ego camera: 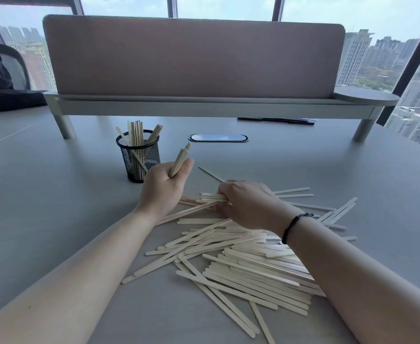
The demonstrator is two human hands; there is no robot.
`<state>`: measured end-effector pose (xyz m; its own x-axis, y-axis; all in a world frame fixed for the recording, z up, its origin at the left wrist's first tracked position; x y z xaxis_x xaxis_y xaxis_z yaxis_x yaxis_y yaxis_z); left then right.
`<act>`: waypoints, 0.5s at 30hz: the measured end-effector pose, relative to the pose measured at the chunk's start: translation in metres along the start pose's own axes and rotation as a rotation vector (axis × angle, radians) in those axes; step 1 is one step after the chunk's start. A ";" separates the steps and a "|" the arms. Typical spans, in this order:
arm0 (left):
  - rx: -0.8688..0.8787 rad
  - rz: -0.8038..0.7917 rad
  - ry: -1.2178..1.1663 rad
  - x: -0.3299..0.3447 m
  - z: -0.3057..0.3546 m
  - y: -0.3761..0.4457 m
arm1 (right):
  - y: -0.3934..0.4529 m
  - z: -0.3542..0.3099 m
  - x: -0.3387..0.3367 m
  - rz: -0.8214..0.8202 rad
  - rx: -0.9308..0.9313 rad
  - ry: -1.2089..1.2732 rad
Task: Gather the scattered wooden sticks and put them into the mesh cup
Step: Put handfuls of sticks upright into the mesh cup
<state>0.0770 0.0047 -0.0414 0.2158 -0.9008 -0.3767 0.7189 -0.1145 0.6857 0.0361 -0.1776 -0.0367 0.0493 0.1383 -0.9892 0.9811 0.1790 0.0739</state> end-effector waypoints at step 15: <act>0.033 -0.028 0.030 0.003 0.003 -0.001 | -0.013 -0.028 0.000 0.254 -0.278 -0.251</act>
<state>0.0751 0.0012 -0.0408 0.2163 -0.8841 -0.4143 0.7029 -0.1535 0.6945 0.0186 -0.1528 -0.0343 0.3597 -0.0223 -0.9328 0.8460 0.4294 0.3160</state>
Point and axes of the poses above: each hand's wrist, its own y-axis towards the middle knuckle, its own x-axis out of the palm, z = x × y, the point moved 4 cm from there along y, towards the middle knuckle, and after that the axes turned 12 degrees about x, right-handed, at the moved point
